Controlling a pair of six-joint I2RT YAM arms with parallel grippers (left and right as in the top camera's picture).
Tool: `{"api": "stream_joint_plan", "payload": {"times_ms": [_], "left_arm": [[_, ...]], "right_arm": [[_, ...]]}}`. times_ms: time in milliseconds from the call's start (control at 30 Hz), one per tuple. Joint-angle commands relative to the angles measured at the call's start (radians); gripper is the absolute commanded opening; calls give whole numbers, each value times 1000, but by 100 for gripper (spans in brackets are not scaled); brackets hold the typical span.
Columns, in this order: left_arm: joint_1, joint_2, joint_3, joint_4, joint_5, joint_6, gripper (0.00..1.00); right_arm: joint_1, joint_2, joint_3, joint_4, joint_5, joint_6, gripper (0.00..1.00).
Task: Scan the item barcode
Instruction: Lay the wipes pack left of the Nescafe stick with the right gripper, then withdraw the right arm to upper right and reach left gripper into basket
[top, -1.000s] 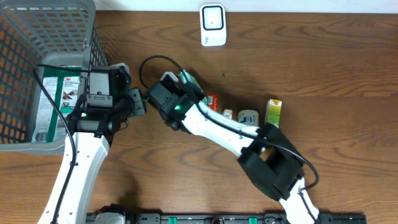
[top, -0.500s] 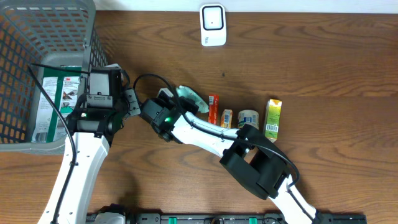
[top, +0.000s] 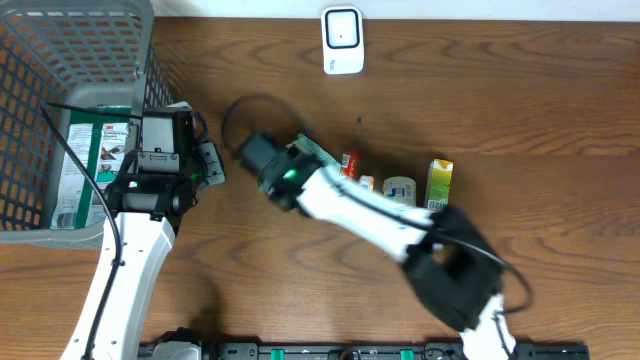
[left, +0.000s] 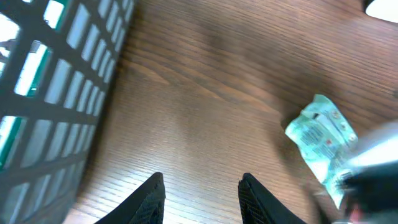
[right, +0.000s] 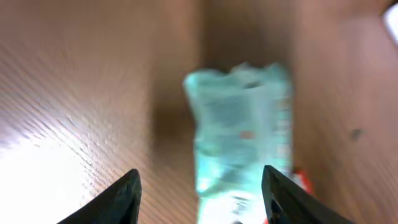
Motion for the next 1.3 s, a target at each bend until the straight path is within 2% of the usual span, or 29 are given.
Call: {"api": "stream_joint_plan", "payload": {"times_ms": [0, 33, 67, 133, 167, 200, 233, 400, 500, 700, 833, 1033, 1267], "left_arm": [[2, -2, 62, -27, 73, -2, 41], [2, -2, 101, -53, 78, -2, 41], [2, 2, 187, -109, 78, -2, 41], [3, 15, 319, -190, 76, -1, 41], [7, 26, 391, -230, 75, 3, 41], [22, 53, 529, -304, 39, 2, 42], [34, 73, 600, -336, 6, 2, 46], [128, 173, 846, -376, -211, 22, 64], [228, 228, 881, -320, -291, 46, 74], [434, 371, 880, -279, -288, 132, 81], [504, 485, 878, -304, -235, 286, 86], [520, 682, 878, -422, -104, 479, 93], [520, 856, 876, -512, -64, 501, 94]], "right_arm": [[-117, -143, 9, -12, -186, 81, 59], [-155, -171, 9, -18, -233, 91, 63], [-220, -211, 9, -24, -294, 111, 72], [-300, -252, 9, -38, -344, 140, 80], [-336, -267, 9, -46, -362, 155, 88], [-418, -293, 9, -66, -393, 185, 95], [-461, -301, 9, -79, -409, 198, 99], [-652, -303, 8, -151, -479, 202, 99], [-745, -301, 8, -201, -504, 202, 99], [-817, -301, 8, -220, -496, 198, 99], [-819, -301, 8, -220, -496, 198, 99], [-819, -301, 8, -220, -496, 198, 99], [-818, -301, 8, -220, -496, 198, 99]]}}
